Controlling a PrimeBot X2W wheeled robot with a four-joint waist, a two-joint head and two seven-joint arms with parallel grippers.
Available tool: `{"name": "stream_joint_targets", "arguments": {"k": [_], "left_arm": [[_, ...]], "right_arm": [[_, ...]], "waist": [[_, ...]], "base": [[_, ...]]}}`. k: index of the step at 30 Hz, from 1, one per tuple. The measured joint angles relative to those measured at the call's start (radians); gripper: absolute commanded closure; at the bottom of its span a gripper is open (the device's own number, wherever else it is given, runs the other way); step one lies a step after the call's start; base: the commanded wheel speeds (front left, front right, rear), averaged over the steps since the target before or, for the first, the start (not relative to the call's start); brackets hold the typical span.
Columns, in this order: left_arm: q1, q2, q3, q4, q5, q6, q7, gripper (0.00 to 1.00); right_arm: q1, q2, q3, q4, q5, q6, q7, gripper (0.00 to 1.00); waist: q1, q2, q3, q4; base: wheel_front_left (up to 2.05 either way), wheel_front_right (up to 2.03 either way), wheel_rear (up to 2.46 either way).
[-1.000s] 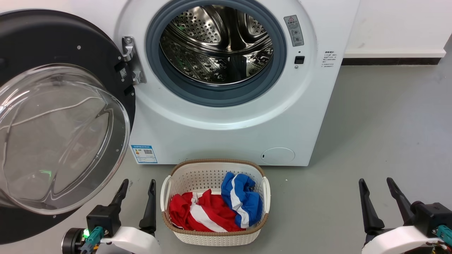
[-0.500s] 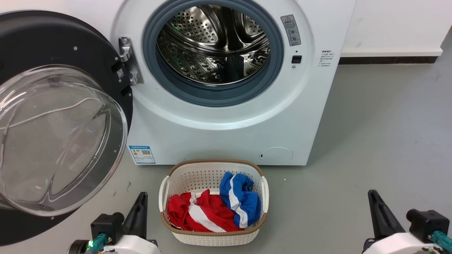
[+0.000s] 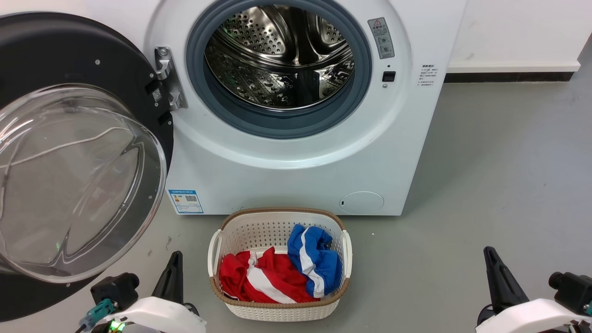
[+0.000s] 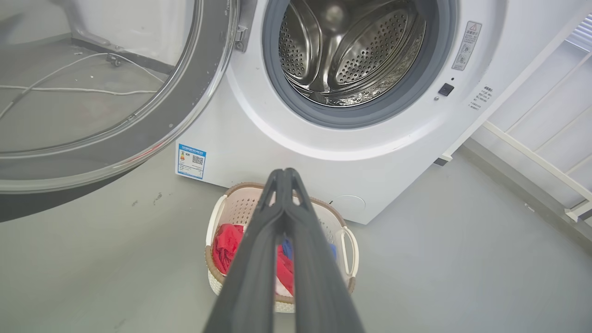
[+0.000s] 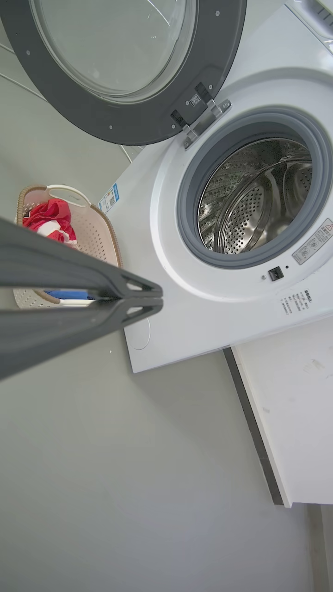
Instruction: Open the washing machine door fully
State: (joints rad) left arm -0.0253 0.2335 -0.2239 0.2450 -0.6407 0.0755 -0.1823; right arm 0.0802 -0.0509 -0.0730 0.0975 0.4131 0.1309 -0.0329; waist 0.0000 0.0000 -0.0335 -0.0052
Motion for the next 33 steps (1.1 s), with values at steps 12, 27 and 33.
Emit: {"name": "stream_joint_targets", "arguments": {"k": [12, 27, 33], "left_arm": [[-0.008, -0.031, 0.054, 0.001, -0.161, -0.032, 0.049, 1.00], [-0.023, -0.063, 0.116, 0.000, -0.336, -0.069, 0.102, 1.00], [-0.026, -0.079, 0.138, 0.000, -0.398, -0.085, 0.122, 1.00]], "right_arm": [[-0.027, 0.000, -0.006, 0.025, 0.198, 0.000, 0.025, 1.00], [-0.061, 0.000, -0.014, 0.050, 0.417, 0.000, 0.051, 1.00], [-0.079, 0.000, -0.016, 0.060, 0.493, 0.000, 0.060, 1.00]], "waist": [[0.0000, 0.0000, 0.004, 0.001], [0.0000, 0.0000, 0.009, 0.001], [0.0000, 0.0000, 0.011, 0.002]], "base": [[0.00, 0.00, 0.00], [0.00, 0.00, 0.00], [0.00, 0.00, 0.00]]}}
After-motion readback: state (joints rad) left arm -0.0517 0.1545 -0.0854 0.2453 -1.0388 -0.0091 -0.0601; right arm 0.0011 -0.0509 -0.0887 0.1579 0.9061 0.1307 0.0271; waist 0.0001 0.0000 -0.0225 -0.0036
